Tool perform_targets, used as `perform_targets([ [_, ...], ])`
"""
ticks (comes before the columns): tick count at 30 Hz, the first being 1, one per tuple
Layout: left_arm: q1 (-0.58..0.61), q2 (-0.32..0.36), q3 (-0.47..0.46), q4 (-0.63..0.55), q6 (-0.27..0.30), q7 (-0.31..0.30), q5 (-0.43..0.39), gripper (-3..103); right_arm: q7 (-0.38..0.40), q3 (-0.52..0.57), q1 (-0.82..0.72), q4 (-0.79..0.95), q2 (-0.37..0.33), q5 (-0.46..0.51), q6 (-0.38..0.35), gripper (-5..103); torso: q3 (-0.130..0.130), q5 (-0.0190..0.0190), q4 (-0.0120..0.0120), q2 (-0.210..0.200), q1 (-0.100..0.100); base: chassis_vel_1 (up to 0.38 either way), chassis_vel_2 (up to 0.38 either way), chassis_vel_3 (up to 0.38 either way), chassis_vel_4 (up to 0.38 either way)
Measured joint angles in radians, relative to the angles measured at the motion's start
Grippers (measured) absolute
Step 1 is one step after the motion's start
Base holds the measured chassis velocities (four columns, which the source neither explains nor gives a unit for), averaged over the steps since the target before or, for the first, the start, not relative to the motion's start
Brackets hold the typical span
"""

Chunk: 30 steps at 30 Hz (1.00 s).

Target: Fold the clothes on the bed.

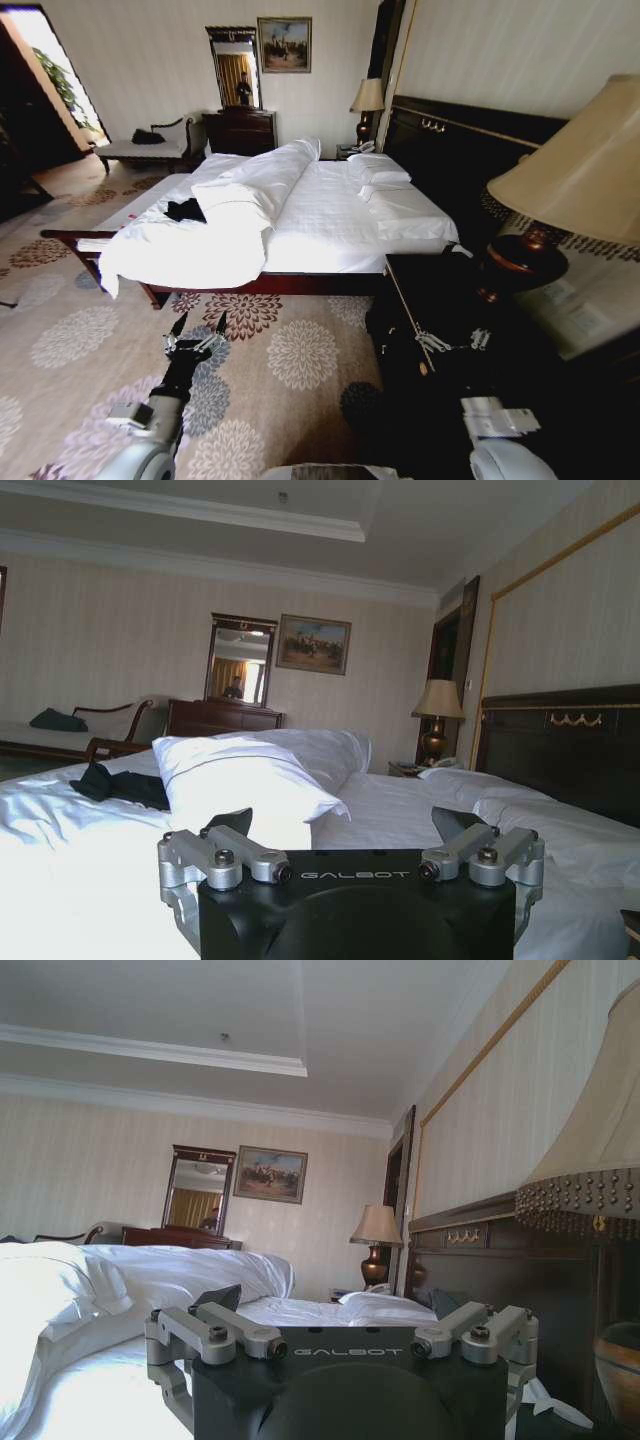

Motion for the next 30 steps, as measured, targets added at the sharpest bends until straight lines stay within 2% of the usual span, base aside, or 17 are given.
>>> perform_targets([
  [30, -0.008, -0.012, -0.006, 0.01, -0.009, 0.004, -0.008, 100, -0.016, -0.002, -0.004, 0.0, -0.003, 0.039, -0.006, 100, 0.0, 0.0, 0.0001, 0.0, 0.0, -0.056, 0.051, 0.062, -0.045],
])
